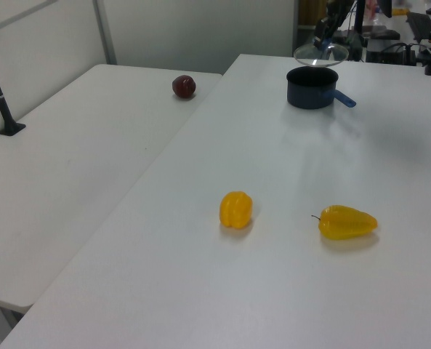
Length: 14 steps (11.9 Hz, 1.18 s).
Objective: Close lid
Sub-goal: 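Lift the glass lid and carry it over the dark blue saucepan, then lower the glass lid onto the saucepan rim and open the gripper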
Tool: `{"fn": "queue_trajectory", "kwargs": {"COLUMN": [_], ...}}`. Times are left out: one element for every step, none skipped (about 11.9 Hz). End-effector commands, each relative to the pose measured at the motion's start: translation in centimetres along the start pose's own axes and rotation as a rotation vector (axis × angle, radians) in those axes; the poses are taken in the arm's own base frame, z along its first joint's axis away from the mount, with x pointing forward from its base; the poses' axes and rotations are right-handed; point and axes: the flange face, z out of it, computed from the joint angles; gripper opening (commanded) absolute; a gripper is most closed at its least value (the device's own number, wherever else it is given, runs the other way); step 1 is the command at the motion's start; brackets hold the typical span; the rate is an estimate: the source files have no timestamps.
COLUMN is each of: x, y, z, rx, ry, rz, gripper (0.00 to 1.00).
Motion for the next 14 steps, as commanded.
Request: {"fn": "queue_trajectory", "kwargs": {"x": [0.7, 0.6, 0.5, 0.5, 0.4, 0.2, 0.2, 0.2, 0.1, 0.1, -0.1, 0.0, 0.0, 0.0], "y": [0.9, 1.0, 1.0, 1.1, 1.3, 1.3, 1.4, 1.3, 1.4, 1.4, 1.3, 1.0, 0.8, 0.8], "z": [2.2, 3.5, 4.2, 4.4, 4.7, 5.3, 5.3, 5.4, 5.4, 5.6, 6.3, 6.4, 6.4, 6.4], "rx": [-0.01, -0.015, -0.019, -0.022, -0.023, -0.023, -0.023, -0.021, -0.022, -0.022, -0.021, -0.016, -0.01, 0.002], "ry": [0.066, 0.063, 0.063, 0.066, 0.063, 0.054, 0.054, 0.053, 0.052, 0.049, 0.04, 0.04, 0.041, 0.044], "rz": [-0.003, -0.002, -0.005, -0.003, -0.001, -0.001, 0.0, 0.0, 0.002, 0.002, 0.001, 0.002, 0.004, 0.015], "gripper": [0.47, 0.47, 0.47, 0.47, 0.47, 0.47, 0.47, 0.47, 0.48, 0.48, 0.48, 0.48, 0.48, 0.48]}}
